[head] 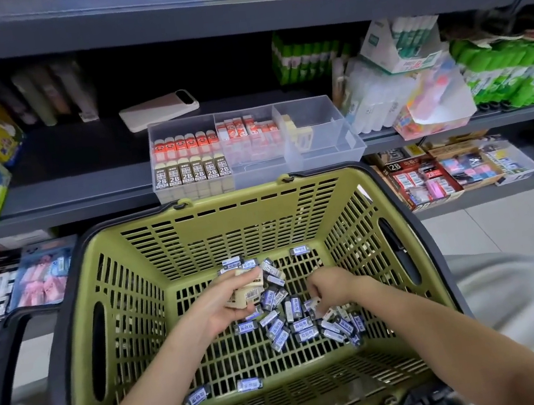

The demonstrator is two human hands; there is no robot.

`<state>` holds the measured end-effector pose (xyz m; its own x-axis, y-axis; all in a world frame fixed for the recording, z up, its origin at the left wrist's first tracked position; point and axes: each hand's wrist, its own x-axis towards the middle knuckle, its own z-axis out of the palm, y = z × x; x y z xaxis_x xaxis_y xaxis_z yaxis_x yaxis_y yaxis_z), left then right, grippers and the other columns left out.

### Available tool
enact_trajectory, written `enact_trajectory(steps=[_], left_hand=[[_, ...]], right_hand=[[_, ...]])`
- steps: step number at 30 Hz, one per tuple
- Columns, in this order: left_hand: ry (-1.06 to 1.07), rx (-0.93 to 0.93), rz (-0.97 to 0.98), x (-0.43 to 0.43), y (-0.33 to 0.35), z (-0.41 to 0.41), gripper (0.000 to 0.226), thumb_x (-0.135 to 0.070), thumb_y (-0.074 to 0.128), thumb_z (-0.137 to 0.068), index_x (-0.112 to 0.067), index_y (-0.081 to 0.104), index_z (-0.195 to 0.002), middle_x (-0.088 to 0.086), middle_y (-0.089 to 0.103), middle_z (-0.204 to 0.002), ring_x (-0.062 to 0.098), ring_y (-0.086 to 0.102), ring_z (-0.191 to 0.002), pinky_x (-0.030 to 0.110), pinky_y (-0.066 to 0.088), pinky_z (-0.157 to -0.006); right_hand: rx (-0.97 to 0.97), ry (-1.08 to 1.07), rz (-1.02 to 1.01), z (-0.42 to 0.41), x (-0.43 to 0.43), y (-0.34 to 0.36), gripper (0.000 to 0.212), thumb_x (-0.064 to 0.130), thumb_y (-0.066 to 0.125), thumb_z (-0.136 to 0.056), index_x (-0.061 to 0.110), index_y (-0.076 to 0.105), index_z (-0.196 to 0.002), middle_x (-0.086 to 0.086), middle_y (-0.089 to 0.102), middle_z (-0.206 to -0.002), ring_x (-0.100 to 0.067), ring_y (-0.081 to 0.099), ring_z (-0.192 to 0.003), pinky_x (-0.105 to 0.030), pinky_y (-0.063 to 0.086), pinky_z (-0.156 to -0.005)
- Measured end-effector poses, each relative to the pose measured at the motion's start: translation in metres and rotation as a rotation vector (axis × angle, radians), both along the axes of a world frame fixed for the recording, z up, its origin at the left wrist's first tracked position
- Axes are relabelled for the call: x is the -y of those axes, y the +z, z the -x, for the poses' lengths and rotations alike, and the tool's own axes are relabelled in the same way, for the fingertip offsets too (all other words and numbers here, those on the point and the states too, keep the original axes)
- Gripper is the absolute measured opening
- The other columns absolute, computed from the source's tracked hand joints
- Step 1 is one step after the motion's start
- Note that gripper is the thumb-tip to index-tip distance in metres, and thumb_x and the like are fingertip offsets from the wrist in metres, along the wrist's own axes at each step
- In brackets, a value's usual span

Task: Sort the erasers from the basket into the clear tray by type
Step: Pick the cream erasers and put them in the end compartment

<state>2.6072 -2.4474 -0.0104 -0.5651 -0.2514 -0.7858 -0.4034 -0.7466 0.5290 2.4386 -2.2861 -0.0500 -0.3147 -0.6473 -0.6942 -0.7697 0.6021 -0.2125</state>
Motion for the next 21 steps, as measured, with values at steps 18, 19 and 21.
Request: enact_trajectory(steps=[18,19,21], left_hand=[[-0.043,-0.357,0.175,0.037,0.121,0.043,0.027,-0.025,0.084,-0.043,-0.018,0.076,-0.067,0.003,0.071,-0.071,0.020,0.062,-0.074,0.022,0.048,-0.042],[-0.027,-0.371,0.176,0.038,0.129,0.049,0.027,-0.024,0.084,-0.042,-0.018,0.076,-0.067,0.004,0.071,-0.072,0.021,0.061,-0.075,0.022,0.046,-0.040],[0.016,-0.391,0.162,0.039,0.143,0.061,0.030,-0.021,0.084,-0.042,-0.016,0.075,-0.071,0.007,0.070,-0.079,0.024,0.059,-0.080,0.022,0.045,-0.039]], right_hand=[[-0.227,-0.585,1.270,0.131,0.076,0.208,0.016,0.020,0.075,-0.075,0.019,0.062,-0.083,0.002,0.061,-0.074,-0.012,0.058,-0.071,-0.029,0.047,-0.068],[-0.307,-0.573,1.199,0.141,0.084,0.204,0.018,0.023,0.075,-0.075,0.017,0.064,-0.087,0.000,0.063,-0.078,-0.017,0.060,-0.076,-0.034,0.049,-0.071],[-0.433,-0.505,1.042,0.155,0.097,0.195,0.025,0.031,0.075,-0.075,0.015,0.068,-0.093,-0.005,0.068,-0.084,-0.023,0.062,-0.083,-0.033,0.048,-0.071]])
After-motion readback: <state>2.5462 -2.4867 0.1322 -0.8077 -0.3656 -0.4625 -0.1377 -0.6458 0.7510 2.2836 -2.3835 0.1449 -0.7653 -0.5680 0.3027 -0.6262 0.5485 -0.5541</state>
